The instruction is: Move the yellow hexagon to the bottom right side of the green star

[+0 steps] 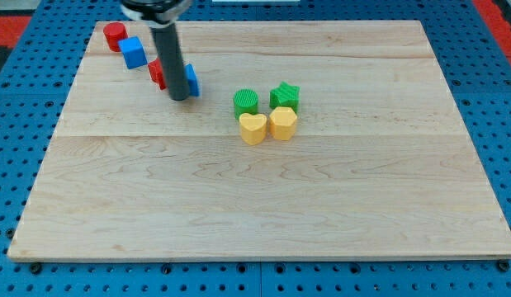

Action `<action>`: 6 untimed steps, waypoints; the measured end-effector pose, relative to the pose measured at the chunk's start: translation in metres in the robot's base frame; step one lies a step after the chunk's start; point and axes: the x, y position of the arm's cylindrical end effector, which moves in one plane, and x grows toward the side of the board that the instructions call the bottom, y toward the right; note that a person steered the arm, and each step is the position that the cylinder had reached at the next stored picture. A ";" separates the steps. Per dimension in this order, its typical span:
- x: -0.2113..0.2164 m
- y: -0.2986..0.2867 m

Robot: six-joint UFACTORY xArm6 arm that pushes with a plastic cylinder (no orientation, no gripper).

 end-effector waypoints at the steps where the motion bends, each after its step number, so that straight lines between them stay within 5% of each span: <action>1: 0.023 0.016; 6: 0.094 0.209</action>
